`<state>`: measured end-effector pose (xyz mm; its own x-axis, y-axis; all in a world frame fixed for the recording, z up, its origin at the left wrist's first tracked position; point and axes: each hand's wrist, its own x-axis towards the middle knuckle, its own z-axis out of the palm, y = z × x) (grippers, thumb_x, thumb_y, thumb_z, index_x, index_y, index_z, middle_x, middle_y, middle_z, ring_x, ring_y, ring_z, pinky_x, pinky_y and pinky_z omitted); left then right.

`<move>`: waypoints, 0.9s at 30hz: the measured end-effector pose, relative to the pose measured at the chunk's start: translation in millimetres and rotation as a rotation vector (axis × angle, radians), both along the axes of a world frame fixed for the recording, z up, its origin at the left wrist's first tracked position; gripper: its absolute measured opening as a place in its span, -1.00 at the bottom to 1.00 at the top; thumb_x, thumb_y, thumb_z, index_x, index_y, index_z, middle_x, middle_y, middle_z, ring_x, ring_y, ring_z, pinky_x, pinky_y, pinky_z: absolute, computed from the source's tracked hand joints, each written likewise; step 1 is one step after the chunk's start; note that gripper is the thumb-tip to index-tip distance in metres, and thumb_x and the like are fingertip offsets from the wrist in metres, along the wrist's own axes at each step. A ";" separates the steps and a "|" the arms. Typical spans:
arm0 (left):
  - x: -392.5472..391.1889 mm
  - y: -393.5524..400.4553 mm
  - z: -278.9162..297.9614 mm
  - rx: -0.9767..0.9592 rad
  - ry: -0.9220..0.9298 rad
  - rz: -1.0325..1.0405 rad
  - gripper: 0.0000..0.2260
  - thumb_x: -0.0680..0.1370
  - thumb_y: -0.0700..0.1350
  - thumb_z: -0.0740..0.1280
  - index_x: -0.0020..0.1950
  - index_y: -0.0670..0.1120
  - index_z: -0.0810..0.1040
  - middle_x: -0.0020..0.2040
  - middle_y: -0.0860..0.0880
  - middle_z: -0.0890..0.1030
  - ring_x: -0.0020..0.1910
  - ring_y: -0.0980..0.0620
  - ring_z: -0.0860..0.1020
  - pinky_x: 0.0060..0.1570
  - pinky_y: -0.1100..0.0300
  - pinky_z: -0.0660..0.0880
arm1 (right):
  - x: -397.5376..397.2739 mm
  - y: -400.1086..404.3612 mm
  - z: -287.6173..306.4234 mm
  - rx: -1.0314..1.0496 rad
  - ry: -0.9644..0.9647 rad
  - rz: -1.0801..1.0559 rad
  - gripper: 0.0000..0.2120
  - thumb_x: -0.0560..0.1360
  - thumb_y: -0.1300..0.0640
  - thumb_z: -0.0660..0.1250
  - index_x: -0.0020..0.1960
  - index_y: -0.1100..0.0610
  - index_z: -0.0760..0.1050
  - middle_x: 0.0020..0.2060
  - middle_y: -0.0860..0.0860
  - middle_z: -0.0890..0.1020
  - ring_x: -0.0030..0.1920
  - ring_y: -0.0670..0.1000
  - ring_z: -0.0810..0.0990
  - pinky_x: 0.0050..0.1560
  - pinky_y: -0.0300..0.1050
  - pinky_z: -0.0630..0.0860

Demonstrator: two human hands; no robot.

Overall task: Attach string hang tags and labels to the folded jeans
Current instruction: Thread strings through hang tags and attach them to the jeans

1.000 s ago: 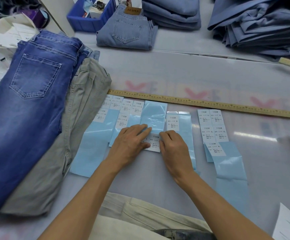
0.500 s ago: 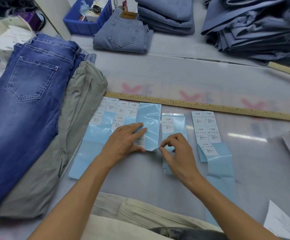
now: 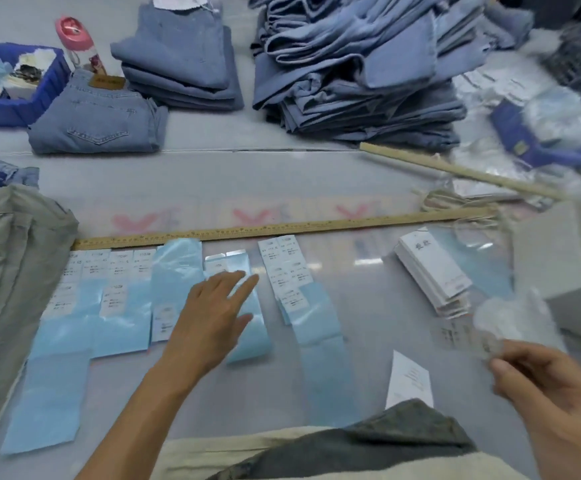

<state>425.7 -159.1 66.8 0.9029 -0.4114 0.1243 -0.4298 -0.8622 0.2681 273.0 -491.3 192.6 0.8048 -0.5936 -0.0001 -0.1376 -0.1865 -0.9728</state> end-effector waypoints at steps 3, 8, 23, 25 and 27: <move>-2.5 -95.7 13.2 -0.208 0.107 -0.127 -0.56 0.52 -0.06 0.51 0.39 -0.05 0.55 0.23 -0.07 0.64 0.20 -0.17 0.58 0.14 -0.06 0.52 | -31.0 -24.0 -6.4 0.034 0.032 -0.218 -0.73 0.44 0.40 0.43 -0.20 0.03 0.67 -0.41 -0.07 0.66 -0.45 -0.18 0.56 -0.32 -0.42 0.55; 2.3 -246.9 14.8 -0.228 0.317 -0.190 -0.74 0.65 0.08 0.28 0.29 0.01 0.52 0.15 0.00 0.60 0.20 -0.05 0.50 0.08 0.04 0.49 | -42.4 -29.0 -22.7 -0.001 -0.019 -0.409 -0.74 0.43 0.52 0.40 -0.20 0.18 0.57 -0.45 -0.10 0.64 -0.44 -0.18 0.53 -0.33 -0.45 0.51; 51.8 -368.9 11.1 0.005 0.153 -0.352 -0.71 0.62 0.01 0.35 0.29 -0.07 0.53 0.22 -0.08 0.55 0.25 -0.13 0.47 0.05 0.01 0.43 | -51.5 -35.0 -38.7 0.198 -0.043 -0.466 -0.76 0.38 0.54 0.44 -0.27 0.24 0.56 -0.47 0.05 0.61 -0.45 -0.14 0.53 -0.38 -0.39 0.49; 55.0 -365.3 11.8 0.002 0.145 -0.338 -0.66 0.60 0.09 0.37 0.31 -0.04 0.56 0.24 -0.05 0.55 0.28 -0.11 0.46 0.11 0.00 0.46 | -51.4 -35.6 -38.5 0.226 -0.042 -0.453 -0.77 0.38 0.55 0.43 -0.27 0.25 0.56 -0.48 0.05 0.60 -0.46 -0.14 0.53 -0.38 -0.39 0.48; 56.1 -363.5 11.6 0.062 0.125 -0.371 -0.57 0.56 0.18 0.39 0.33 -0.03 0.54 0.27 -0.04 0.53 0.28 -0.09 0.45 0.17 0.00 0.44 | -51.0 -35.8 -38.5 0.232 -0.037 -0.440 -0.76 0.38 0.55 0.43 -0.27 0.25 0.56 -0.48 0.04 0.60 -0.46 -0.15 0.53 -0.38 -0.40 0.48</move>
<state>481.8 -522.6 78.4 0.6978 -0.7162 -0.0126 -0.6829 -0.6705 0.2900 221.9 -527.1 154.1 0.4795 -0.8649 -0.1484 -0.1196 0.1031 -0.9874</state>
